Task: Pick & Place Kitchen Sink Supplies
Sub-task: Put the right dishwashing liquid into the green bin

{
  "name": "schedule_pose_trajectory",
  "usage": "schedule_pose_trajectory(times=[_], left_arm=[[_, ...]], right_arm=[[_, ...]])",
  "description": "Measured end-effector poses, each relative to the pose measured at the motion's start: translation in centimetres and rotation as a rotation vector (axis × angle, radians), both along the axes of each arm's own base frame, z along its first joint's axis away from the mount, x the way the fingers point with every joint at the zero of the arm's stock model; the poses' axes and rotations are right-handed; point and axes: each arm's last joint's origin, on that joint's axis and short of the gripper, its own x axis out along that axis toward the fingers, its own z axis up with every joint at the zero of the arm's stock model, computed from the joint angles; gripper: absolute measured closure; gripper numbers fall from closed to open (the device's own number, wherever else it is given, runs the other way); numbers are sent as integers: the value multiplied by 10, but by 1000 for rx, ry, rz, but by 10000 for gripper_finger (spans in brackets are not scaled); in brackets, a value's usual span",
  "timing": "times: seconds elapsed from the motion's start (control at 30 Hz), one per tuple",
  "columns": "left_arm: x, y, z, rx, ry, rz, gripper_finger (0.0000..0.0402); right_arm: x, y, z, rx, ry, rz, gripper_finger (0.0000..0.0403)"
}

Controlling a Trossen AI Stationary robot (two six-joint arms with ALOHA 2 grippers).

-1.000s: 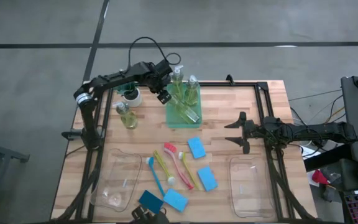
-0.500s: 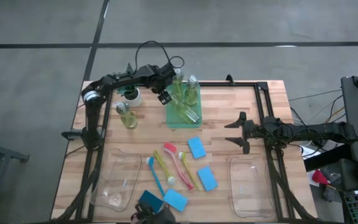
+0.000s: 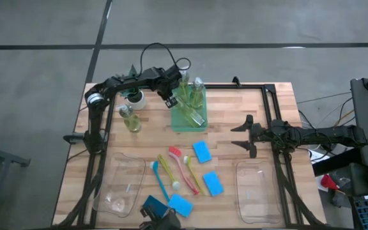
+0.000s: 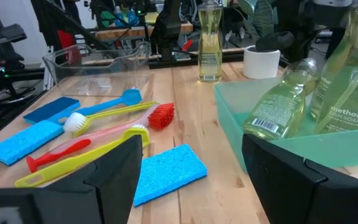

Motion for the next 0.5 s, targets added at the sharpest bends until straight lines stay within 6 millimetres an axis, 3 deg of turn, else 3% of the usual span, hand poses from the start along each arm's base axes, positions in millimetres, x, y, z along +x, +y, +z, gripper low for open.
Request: schedule_pose_trajectory(times=[0.27,0.5], left_arm=[[-3,-2,10,22,-8,-17,397],[-13,-14,41,102,-26,-39,399]], right_arm=[[0,0,0,1,-1,0,142],[0,0,0,0,0,-1,135]])
